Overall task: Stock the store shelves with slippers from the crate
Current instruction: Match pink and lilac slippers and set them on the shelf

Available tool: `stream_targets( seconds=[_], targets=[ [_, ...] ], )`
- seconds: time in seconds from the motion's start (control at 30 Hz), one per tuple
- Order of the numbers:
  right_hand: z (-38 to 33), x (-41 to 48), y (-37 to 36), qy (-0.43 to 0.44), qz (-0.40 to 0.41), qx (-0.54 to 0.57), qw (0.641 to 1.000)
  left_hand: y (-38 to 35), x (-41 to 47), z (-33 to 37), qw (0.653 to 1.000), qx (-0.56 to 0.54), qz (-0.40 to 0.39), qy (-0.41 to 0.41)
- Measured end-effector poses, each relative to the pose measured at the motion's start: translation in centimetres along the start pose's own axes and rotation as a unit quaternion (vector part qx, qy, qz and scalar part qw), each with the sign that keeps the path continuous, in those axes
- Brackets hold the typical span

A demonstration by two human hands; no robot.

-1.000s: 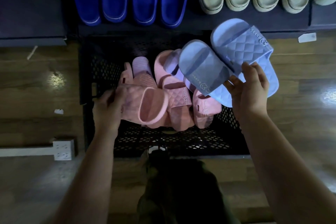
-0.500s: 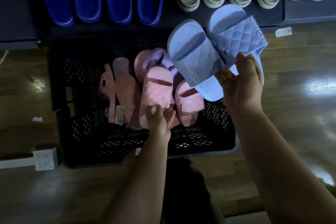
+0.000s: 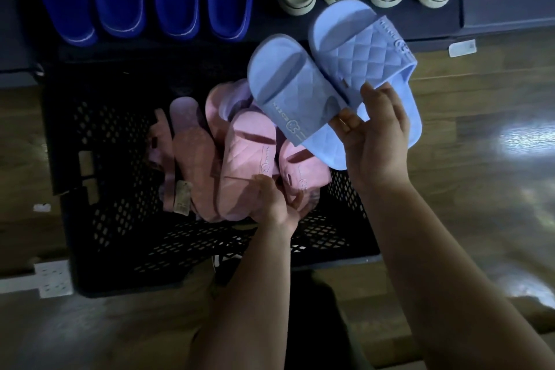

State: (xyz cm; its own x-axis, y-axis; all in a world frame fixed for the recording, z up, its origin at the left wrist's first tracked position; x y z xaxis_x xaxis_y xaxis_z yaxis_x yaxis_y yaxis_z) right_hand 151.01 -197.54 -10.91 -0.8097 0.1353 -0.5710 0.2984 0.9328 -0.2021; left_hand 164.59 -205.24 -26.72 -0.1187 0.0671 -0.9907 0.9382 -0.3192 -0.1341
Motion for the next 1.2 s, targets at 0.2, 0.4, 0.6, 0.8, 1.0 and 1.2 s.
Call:
stream_targets(
  seconds=[0.2,0.4,0.6,0.8,1.0,1.2],
  targets=[
    [0.5,0.2,0.0,-0.010,0.004,-0.011,1.000,-0.2,0.0,0.4,0.995,0.079,0.054,0.003],
    [0.7,0.2,-0.2,-0.017,0.014,-0.021,1.000,-0.4,-0.1,0.8,0.999,-0.045,-0.017,-0.013],
    [-0.6,-1.2,-0.2,-0.032,0.032,-0.020,0.999,-1.0,-2.3,2.1,0.995,-0.070,0.002,-0.069],
    [-5.3,-4.8,-1.2,-0.039,0.050,-0.024,0.998,-2.1,-9.3,4.4,0.988,-0.122,0.016,-0.095],
    [-12.3,-9.8,-3.4,-0.050,0.088,-0.052,0.993,-0.3,-18.4,10.3,0.979,-0.108,0.046,-0.166],
    [-18.5,-14.7,-5.9,-0.063,0.082,-0.053,0.993,2.8,-27.5,14.2,0.979,-0.123,0.070,-0.146]
  ],
)
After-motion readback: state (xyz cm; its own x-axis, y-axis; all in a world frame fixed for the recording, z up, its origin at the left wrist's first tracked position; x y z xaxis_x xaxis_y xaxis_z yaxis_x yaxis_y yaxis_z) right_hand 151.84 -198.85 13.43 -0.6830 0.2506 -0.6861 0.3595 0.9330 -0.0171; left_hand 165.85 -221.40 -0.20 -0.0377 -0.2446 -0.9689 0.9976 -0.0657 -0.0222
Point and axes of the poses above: each hand's wrist, its own x-axis towards the middle knuckle, its own y-axis out of the back of the hand, z = x × y, the point moved 4 cm from there along x, towards the middle knuckle, and after that the axes turned 10 degrees about -x, right-handed, at the moved point
